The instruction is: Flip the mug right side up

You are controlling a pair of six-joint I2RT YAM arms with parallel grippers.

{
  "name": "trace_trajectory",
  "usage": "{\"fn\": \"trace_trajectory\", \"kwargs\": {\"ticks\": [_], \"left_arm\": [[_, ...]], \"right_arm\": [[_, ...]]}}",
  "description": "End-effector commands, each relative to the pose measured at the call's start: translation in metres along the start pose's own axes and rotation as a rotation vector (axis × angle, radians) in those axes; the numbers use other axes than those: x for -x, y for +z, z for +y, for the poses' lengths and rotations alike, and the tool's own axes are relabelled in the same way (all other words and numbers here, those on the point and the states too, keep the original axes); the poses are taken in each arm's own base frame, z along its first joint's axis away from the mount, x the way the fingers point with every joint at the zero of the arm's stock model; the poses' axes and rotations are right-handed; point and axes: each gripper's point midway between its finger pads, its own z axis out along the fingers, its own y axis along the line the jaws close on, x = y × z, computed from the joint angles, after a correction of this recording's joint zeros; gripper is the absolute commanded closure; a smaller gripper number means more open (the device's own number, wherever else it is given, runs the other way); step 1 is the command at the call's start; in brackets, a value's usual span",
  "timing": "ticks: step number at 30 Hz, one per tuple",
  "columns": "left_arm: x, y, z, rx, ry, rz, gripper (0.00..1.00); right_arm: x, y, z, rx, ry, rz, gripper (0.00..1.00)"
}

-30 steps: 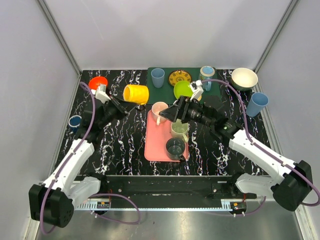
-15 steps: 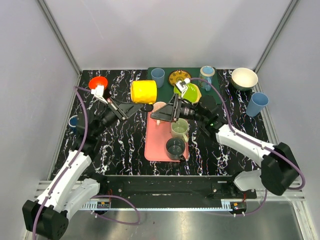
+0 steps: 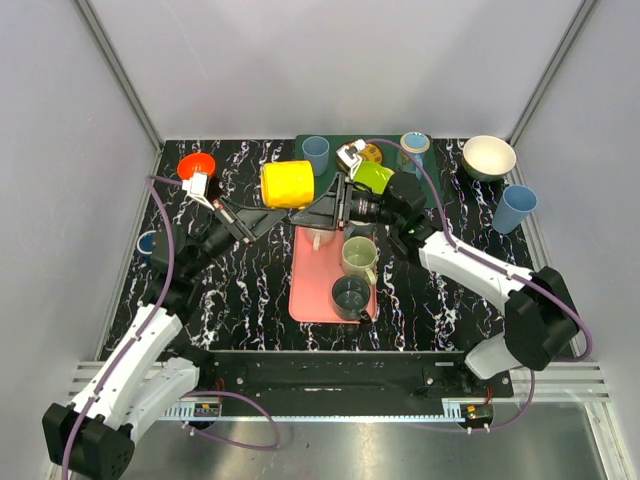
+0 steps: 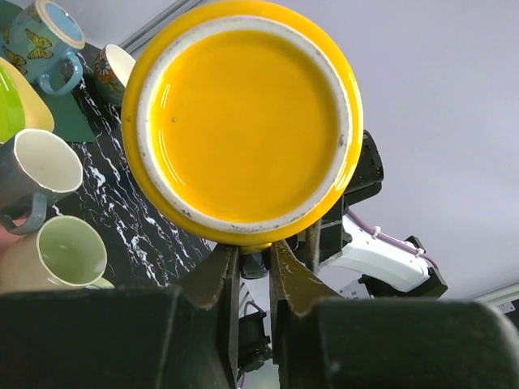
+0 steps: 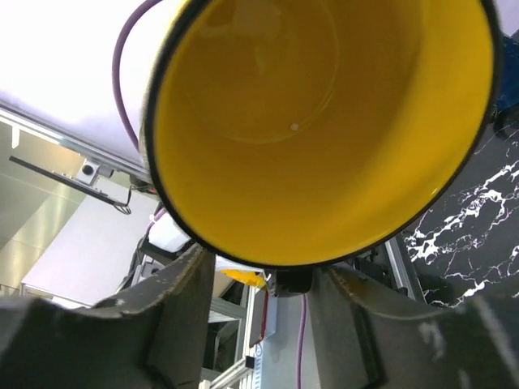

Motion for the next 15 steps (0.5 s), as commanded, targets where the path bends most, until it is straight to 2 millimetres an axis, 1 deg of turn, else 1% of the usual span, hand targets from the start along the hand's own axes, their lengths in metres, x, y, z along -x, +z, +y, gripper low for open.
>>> {"fn": "trace_trajectory", "kwargs": {"ticks": [1, 4, 6, 7, 9, 12, 13, 15], "left_arm": [[-0.005, -0.003, -0.042, -0.158, 0.064, 0.027, 1.00], [-0.008, -0.003, -0.045, -0.166, 0.063, 0.037, 1.00], [-0.010, -0.003, -0.046, -0.172, 0.065, 0.044, 1.00], [-0.011, -0.004, -0.047, -0.175, 0.064, 0.047, 1.00], [-0.013, -0.003, -0.047, -0.178, 0.066, 0.052, 1.00], [-0.017, -0.003, -0.046, -0.178, 0.067, 0.065, 1.00], [-0.017, -0.004, -0.047, -0.182, 0.069, 0.065, 1.00], [-0.020, -0.005, -0.043, -0.174, 0.069, 0.071, 1.00]], "right_arm": [[0.015, 0.009, 0.026, 0.087, -0.062, 0.000, 0.50], [0.015, 0.011, 0.027, 0.092, -0.060, 0.019, 0.55], [0.015, 0.013, 0.022, 0.089, -0.052, 0.027, 0.60], [0.014, 0.014, 0.024, 0.094, -0.052, 0.035, 0.65], [0.014, 0.015, 0.022, 0.099, -0.045, 0.042, 0.72], [0.013, 0.015, 0.022, 0.106, -0.045, 0.045, 0.86], [0.013, 0.015, 0.022, 0.106, -0.045, 0.045, 1.00], [0.012, 0.014, 0.023, 0.106, -0.054, 0.041, 1.00]]}}
